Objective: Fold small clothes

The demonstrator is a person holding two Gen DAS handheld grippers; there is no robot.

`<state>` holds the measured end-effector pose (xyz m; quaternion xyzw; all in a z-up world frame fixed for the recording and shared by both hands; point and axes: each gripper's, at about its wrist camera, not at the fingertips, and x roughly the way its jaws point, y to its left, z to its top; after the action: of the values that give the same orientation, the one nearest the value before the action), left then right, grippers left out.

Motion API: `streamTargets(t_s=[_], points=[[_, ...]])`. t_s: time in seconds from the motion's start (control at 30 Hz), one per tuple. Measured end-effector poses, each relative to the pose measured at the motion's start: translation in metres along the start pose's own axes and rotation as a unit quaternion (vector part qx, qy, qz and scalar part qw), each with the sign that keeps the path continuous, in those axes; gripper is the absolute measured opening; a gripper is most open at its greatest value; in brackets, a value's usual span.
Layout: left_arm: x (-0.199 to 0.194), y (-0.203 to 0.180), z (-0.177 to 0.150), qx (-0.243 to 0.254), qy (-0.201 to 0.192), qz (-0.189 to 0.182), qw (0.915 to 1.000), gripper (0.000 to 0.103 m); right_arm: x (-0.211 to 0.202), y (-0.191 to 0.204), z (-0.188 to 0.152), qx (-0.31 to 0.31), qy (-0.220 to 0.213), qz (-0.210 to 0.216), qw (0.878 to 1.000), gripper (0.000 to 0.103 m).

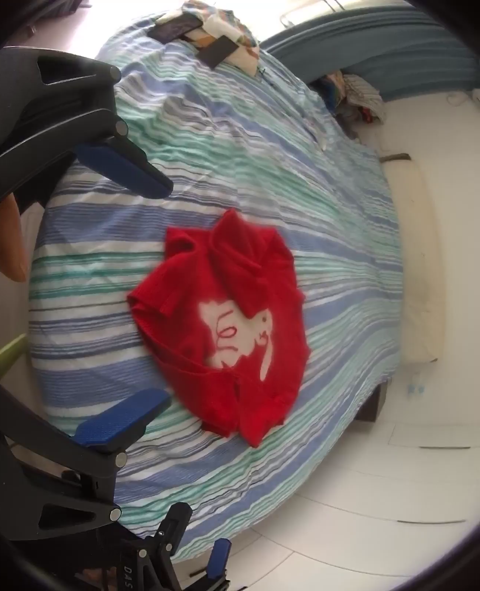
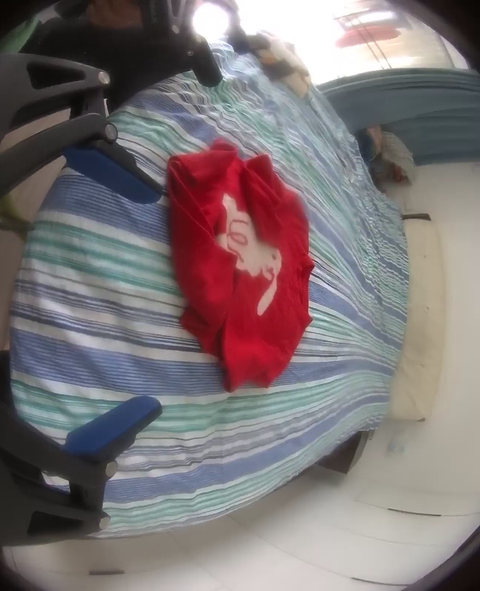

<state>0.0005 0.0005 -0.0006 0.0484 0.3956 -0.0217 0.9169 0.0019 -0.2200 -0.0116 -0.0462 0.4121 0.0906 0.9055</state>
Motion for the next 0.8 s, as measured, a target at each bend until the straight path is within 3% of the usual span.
streamTargets(t_s=[0.27,0.47,0.8], points=[[0.005,-0.005,-0.004,0.001,0.004,0.007,1.0,0.103,0.004,0.003,0.0,-0.006,0.012,-0.004,1.0,0.103],[0.016,0.009,-0.004,-0.023,0.041,-0.022,0.9986,0.103,0.003,0.007,0.002,-0.003,0.011,0.0,1.0,0.103],[0.017,0.008,-0.003,-0.018,0.049,-0.041,0.9978,0.103,0.013,0.015,0.003,-0.003,0.026,0.008,1.0,0.103]])
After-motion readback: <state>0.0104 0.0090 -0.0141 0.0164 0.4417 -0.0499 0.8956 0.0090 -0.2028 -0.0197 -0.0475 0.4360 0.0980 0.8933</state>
